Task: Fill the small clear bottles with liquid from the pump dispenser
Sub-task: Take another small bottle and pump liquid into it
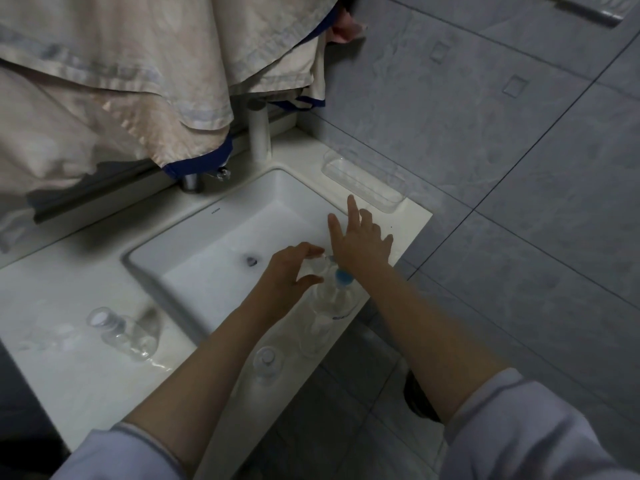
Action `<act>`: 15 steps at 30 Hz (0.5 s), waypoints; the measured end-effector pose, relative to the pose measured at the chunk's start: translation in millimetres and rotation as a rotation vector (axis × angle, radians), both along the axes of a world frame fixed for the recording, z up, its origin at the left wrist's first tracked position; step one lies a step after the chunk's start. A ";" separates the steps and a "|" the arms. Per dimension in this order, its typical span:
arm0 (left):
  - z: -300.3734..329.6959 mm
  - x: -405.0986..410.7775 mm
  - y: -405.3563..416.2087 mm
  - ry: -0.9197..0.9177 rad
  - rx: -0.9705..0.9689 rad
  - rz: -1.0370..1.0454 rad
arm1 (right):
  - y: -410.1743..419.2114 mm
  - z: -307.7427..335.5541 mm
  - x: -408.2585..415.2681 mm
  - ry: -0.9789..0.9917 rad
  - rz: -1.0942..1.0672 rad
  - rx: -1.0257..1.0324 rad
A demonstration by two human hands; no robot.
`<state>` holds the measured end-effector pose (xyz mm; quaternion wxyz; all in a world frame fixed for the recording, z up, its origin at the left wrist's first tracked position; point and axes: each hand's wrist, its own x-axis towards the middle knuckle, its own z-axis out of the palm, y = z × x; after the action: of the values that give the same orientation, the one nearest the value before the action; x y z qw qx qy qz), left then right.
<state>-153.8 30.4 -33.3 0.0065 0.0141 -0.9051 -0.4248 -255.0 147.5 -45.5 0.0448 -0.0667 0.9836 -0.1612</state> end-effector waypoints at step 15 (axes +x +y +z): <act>-5.7 -0.6 -0.8 0.075 0.030 0.028 | -3.3 2.0 0.0 0.018 0.000 0.011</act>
<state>-154.3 29.6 -39.0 0.0459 0.0108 -0.8975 -0.4385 -255.0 144.1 -43.4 0.0364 -0.0677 0.9849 -0.1553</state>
